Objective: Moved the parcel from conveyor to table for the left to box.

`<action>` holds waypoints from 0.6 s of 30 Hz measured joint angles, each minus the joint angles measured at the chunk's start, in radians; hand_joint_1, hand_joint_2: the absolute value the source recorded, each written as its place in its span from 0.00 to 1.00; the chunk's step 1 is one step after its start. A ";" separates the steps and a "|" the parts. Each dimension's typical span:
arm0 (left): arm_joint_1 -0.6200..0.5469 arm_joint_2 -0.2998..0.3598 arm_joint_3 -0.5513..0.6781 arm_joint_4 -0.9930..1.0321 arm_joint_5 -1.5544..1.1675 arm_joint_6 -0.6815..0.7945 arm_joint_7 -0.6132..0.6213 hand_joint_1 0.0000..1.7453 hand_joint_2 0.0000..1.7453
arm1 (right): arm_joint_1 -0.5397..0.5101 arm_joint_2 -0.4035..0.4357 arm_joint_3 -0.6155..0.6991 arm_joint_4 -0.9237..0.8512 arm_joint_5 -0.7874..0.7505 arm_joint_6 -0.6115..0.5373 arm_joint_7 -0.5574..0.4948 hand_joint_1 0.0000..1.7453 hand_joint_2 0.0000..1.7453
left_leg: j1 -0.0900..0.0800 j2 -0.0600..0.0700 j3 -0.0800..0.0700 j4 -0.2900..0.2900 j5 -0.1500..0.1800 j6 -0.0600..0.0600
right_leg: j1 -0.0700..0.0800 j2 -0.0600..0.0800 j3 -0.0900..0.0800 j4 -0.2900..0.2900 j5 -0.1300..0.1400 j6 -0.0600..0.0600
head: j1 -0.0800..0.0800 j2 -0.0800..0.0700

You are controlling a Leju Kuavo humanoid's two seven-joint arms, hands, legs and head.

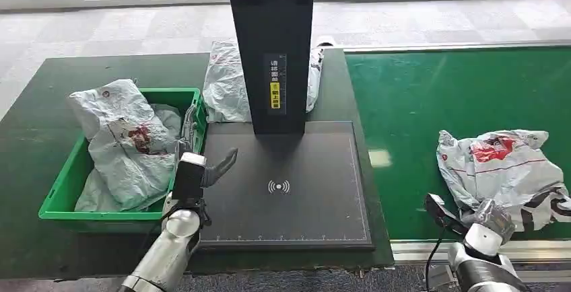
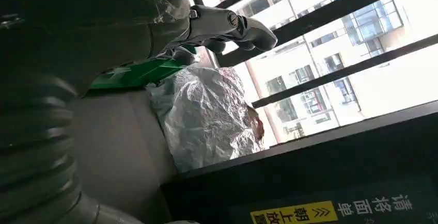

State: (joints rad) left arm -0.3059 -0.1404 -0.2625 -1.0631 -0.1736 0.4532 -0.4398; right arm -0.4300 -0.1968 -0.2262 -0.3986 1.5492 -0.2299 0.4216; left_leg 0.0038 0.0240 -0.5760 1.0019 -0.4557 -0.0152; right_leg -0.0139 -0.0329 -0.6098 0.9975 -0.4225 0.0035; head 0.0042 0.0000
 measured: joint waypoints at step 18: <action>0.103 0.012 0.077 -0.170 -0.094 0.019 0.056 0.00 1.00 | -0.018 0.167 0.314 -0.344 -0.345 -0.372 -0.329 1.00 1.00 | 0.002 -0.001 -0.003 -0.001 0.003 -0.003 | 0.002 -0.002 -0.003 0.002 0.000 -0.001 | 0.000 0.000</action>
State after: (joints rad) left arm -0.2026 -0.1282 -0.1858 -1.2329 -0.2678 0.4719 -0.3834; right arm -0.4477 -0.0301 0.0881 -0.7431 1.2040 -0.6016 0.0923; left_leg 0.0054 0.0227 -0.5788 1.0013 -0.4523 -0.0179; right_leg -0.0115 -0.0349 -0.6130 0.9991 -0.4223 0.0022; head 0.0042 -0.0004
